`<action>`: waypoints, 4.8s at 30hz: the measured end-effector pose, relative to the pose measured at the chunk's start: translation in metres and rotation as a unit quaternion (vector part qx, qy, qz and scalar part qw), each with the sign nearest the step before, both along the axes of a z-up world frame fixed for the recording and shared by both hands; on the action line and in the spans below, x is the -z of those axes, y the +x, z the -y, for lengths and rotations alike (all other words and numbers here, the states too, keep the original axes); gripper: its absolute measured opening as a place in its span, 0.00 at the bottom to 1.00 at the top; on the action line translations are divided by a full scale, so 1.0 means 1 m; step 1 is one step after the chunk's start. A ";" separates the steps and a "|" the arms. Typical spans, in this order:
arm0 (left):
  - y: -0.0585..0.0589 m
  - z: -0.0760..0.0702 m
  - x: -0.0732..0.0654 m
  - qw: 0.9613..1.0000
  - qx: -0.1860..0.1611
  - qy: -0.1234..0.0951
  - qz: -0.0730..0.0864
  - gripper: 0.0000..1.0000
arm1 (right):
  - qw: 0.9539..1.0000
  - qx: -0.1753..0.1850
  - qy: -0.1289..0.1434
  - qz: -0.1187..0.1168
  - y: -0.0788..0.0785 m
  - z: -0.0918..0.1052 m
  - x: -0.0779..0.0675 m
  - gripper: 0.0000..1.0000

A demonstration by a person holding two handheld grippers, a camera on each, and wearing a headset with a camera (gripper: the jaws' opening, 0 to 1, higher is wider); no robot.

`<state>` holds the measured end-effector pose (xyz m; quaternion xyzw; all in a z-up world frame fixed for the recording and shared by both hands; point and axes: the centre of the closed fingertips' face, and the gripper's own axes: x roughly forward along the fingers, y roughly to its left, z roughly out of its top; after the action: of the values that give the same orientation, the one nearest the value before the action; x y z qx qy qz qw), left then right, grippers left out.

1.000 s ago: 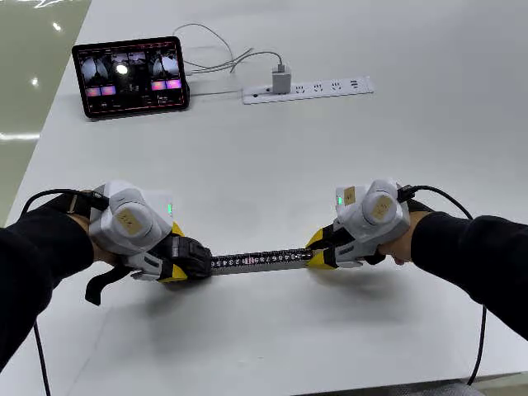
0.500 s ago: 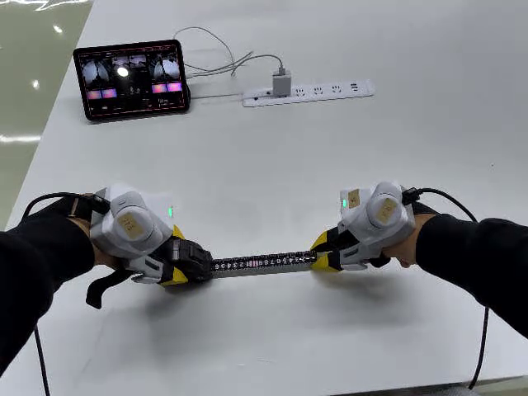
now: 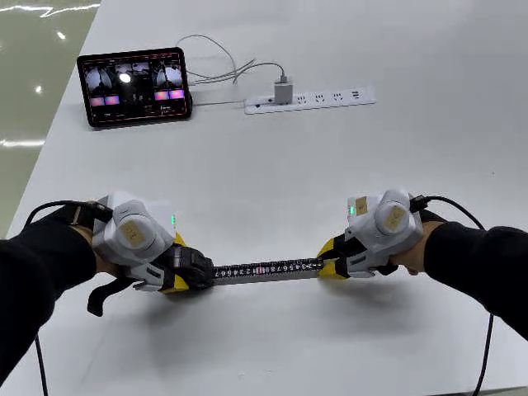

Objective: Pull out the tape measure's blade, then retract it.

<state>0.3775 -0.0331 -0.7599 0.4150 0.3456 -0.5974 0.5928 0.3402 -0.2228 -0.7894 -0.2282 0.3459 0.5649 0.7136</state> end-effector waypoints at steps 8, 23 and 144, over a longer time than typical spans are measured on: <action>0.000 0.000 0.001 1.000 0.000 0.000 0.000 0.30 | 1.000 -0.001 -0.004 0.000 -0.001 0.006 0.000 0.08; 0.000 0.000 0.001 1.000 -0.001 -0.001 0.000 0.30 | 1.000 0.000 -0.008 0.000 -0.001 0.015 0.001 0.08; 0.001 0.005 -0.005 0.999 -0.033 -0.026 -0.019 0.37 | 0.998 -0.011 -0.064 0.004 -0.009 0.063 -0.004 0.17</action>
<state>0.3790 -0.0379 -0.7545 0.3765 0.3545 -0.5938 0.6164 0.3307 -0.2861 -0.7857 -0.2790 0.3759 0.5489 0.6925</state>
